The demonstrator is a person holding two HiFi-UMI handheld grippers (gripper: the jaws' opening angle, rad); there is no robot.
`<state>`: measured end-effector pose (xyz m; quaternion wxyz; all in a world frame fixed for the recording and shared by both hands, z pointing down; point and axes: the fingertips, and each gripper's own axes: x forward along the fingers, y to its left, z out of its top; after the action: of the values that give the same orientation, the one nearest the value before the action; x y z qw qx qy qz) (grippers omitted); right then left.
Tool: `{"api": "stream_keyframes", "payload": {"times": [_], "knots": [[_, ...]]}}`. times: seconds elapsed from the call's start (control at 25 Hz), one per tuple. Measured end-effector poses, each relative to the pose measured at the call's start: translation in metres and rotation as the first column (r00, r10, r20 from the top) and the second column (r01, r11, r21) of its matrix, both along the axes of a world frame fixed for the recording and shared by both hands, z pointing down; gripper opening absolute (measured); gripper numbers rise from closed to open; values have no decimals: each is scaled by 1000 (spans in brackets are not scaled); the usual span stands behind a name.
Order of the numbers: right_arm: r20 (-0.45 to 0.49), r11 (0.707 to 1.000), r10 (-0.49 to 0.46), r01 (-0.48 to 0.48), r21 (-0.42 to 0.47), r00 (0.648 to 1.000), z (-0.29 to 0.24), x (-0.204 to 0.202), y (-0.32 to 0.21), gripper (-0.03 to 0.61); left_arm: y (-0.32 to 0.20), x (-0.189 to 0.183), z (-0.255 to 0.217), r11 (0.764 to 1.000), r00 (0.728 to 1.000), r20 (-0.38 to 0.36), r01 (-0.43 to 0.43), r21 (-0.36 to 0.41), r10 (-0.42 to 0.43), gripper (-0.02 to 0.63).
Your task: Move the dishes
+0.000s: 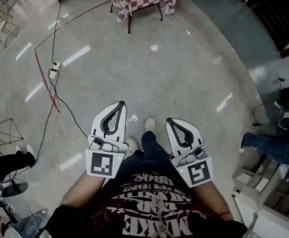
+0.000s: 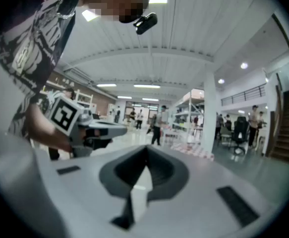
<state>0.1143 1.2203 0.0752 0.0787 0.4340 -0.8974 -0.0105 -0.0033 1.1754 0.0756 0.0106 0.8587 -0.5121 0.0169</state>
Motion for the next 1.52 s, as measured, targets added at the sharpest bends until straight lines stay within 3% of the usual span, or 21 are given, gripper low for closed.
{"api": "stream_keyframes", "payload": {"times": [0.32,0.76,1.32,1.52], "knots": [[23,999,24,-23,-35,999,19,23,-55,34,-47,16,20,1000,1000,8,6,-28,-6,26],[82,997,-81,82,-8,993,10,29,-134,34,-111,43,-1,999,999,-12,37,-8,-37,26],[125,983,-178,181,-15,976,8,73,-197,34,-171,81,-17,992,993,5,122,22,-122,26],[136,986,-159,164,-26,978,8,92,-214,34,-178,87,-22,986,987,1,164,10,-164,26]]}}
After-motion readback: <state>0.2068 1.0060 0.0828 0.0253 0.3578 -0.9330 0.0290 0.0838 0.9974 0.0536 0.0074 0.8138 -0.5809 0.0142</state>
